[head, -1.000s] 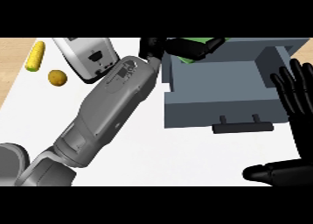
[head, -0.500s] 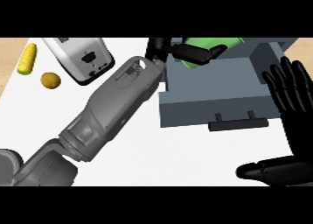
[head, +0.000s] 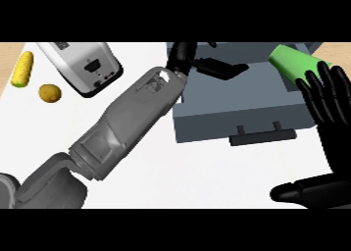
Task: Pick up the cup, place it into the drawer and close the drawer
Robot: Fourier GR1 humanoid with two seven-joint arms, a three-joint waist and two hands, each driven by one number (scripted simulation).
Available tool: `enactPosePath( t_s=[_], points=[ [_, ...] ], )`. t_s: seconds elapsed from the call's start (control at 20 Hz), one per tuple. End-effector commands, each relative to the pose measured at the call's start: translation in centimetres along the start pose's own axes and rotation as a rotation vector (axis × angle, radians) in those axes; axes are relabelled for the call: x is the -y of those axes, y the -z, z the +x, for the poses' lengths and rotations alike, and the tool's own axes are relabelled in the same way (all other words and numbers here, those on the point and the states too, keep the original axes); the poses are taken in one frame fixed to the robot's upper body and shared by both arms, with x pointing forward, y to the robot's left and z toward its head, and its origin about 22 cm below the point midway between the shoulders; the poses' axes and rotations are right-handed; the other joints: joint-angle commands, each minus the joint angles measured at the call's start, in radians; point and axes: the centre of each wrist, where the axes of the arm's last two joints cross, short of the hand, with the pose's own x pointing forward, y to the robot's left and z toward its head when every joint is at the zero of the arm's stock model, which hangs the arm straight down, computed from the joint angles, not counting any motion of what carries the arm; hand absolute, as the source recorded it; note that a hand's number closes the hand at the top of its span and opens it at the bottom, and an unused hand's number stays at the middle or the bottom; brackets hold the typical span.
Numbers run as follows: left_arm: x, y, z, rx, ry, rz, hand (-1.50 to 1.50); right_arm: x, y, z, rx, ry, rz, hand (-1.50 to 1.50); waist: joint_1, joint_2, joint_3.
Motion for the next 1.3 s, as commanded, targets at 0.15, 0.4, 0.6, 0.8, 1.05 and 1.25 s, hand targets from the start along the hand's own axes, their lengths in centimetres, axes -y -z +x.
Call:
enactPosePath(
  t_s=[0.15,0.4,0.6,0.8,1.05,1.25],
  points=[
    [-0.1,-0.1,-0.3,0.015,-0.056,0.010,-1.50,0.1,0.4,-0.3,0.023,0.012,0.002,-1.50,0.000,0.003,-0.001],
    [1.0,-0.4,1.3,0.088,-0.179,0.012,-1.50,0.6,1.0,0.6,0.032,0.082,0.038,-1.50,0.006,-0.003,-0.001],
    [-0.2,0.3,1.5,0.155,-0.310,0.005,-1.50,0.7,-0.4,1.1,0.005,0.091,0.016,-1.50,0.069,-0.016,-0.002],
    [0.4,-0.1,2.1,0.116,-0.363,0.019,-1.50,0.6,-1.8,1.5,0.006,0.080,0.033,1.50,0.088,-0.025,-0.002],
    [-2.9,-1.1,1.2,0.124,-0.411,0.054,-1.50,2.6,-0.7,2.7,-0.021,-0.073,0.147,1.50,0.130,-0.034,-0.003],
    [-6.5,-2.3,-0.2,0.087,-0.432,0.153,-1.50,2.5,-1.3,2.9,-0.051,-0.178,0.198,1.50,0.137,-0.036,-0.003]
  ],
)
